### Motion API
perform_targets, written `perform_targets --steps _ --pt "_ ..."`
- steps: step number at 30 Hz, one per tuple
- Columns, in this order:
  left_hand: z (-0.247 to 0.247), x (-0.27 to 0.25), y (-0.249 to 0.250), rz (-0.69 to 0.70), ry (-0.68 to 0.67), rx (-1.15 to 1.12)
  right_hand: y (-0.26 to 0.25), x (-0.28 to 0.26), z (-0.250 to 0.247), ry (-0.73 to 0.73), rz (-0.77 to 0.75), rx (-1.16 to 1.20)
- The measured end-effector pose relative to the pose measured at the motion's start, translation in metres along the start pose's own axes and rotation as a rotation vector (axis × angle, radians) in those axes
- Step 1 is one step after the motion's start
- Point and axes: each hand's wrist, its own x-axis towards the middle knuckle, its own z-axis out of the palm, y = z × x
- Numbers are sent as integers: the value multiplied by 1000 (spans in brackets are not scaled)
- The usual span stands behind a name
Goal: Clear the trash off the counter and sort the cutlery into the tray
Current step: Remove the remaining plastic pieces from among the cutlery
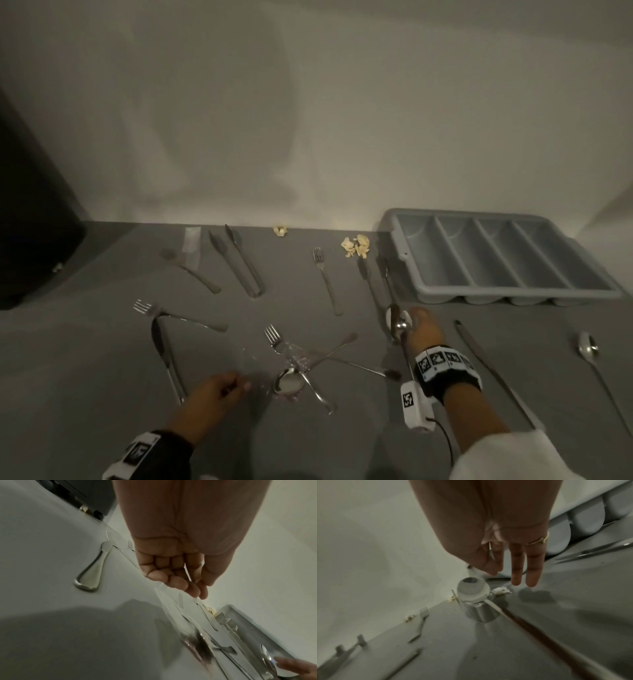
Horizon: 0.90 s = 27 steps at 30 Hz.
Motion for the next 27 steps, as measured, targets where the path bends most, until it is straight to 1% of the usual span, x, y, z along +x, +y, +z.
perform_targets --steps 2,3,5,7,9,11,13,15,17,19,20,22,25,27 --pt "0 6 5 24 -2 -17 3 19 1 -119 16 -94" --pt "0 8 8 36 -4 -30 5 27 1 -154 17 -135" --pt "0 11 13 31 3 -31 12 39 4 -151 -29 -215" --pt "1 15 13 6 8 -48 19 46 8 -109 -86 -254" --pt "3 21 10 14 37 -74 24 47 10 -85 -90 -265" --pt "6 25 6 37 50 -2 27 47 8 -97 -63 -290" --pt "10 32 3 8 36 110 25 46 3 -116 -28 -336" --pt "14 38 4 -13 -27 235 21 42 -4 -154 5 -400" --pt "19 44 7 17 -103 335 22 37 -13 -146 47 -449" --pt "24 46 8 52 -131 399 25 30 -21 -123 83 -441" --pt "28 48 6 62 -121 426 27 26 -25 -100 86 -421" --pt "35 52 1 94 -57 445 25 18 -35 -55 77 -371" --pt "37 54 -5 80 -14 361 9 11 -52 4 22 -300" --pt "33 55 -7 66 14 314 -9 13 -60 31 -44 -251"
